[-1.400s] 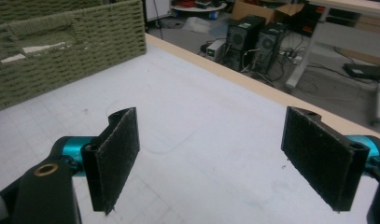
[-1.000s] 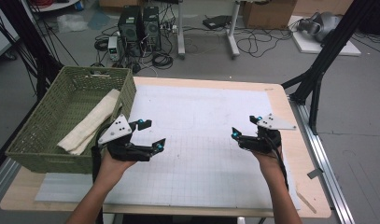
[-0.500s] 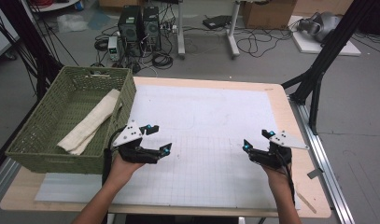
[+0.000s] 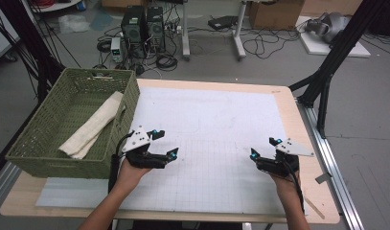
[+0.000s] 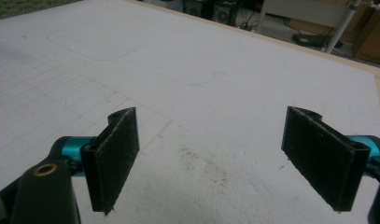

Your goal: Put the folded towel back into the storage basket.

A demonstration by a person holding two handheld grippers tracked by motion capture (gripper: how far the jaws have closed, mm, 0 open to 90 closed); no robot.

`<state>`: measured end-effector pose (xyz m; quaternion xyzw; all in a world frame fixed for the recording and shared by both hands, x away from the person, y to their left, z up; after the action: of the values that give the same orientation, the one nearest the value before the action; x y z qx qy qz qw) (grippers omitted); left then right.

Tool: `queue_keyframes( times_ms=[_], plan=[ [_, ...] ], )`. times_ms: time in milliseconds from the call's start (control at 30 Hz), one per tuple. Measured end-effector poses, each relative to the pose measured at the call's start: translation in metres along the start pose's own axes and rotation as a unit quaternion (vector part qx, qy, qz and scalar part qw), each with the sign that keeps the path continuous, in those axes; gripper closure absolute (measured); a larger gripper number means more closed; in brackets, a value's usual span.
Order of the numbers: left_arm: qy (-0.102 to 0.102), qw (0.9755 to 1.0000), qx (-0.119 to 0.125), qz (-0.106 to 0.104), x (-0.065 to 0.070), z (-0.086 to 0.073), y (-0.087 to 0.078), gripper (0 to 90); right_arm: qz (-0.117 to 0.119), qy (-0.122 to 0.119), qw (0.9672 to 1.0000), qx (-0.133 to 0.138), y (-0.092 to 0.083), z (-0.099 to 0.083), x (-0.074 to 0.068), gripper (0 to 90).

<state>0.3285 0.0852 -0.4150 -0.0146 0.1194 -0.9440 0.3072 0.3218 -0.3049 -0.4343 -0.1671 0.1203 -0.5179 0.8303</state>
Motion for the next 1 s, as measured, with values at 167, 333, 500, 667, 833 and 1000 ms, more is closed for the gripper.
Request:
queue_keyframes(
  times_ms=[167, 333, 500, 667, 833, 1000],
  plan=[
    [0.001, 1.0000, -0.003, -0.001, 0.0013, -0.0008, -0.0012, 19.0, -0.002, 0.008, 0.9999, 0.006, -0.0023, 0.0018, 0.0018, 17.5],
    [0.000, 1.0000, 0.001, 0.001, 0.0030, -0.0009, -0.0038, 19.0, -0.003, 0.005, 0.9999, 0.013, -0.0043, 0.0048, -0.0018, 17.5],
    [-0.002, 1.0000, 0.002, 0.003, 0.0025, -0.0003, -0.0052, 19.0, -0.005, 0.000, 0.9999, 0.012, -0.0047, 0.0065, -0.0045, 17.5],
    [-0.007, 1.0000, 0.003, 0.006, 0.0021, -0.0007, -0.0051, 19.0, -0.005, -0.002, 0.9999, 0.009, -0.0039, 0.0061, -0.0048, 17.5],
    [-0.007, 1.0000, 0.001, 0.007, 0.0028, -0.0015, -0.0048, 19.0, -0.005, -0.001, 0.9999, 0.009, -0.0037, 0.0065, -0.0036, 17.6],
    [-0.007, 1.0000, -0.001, 0.007, 0.0025, -0.0025, -0.0050, 19.0, -0.003, -0.003, 0.9999, 0.009, -0.0029, 0.0072, -0.0032, 17.5]
  ],
)
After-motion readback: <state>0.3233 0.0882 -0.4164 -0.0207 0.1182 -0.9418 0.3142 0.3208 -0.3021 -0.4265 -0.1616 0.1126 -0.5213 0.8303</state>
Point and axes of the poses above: each handheld gripper's, and its own axes: y roughly forward along the jaws, z roughly out of its top, x roughly to its right, the point moved 4 cm from there along y, roughly forward along the jaws, and after that the axes turned 6 degrees about y, right-handed, at the moved point
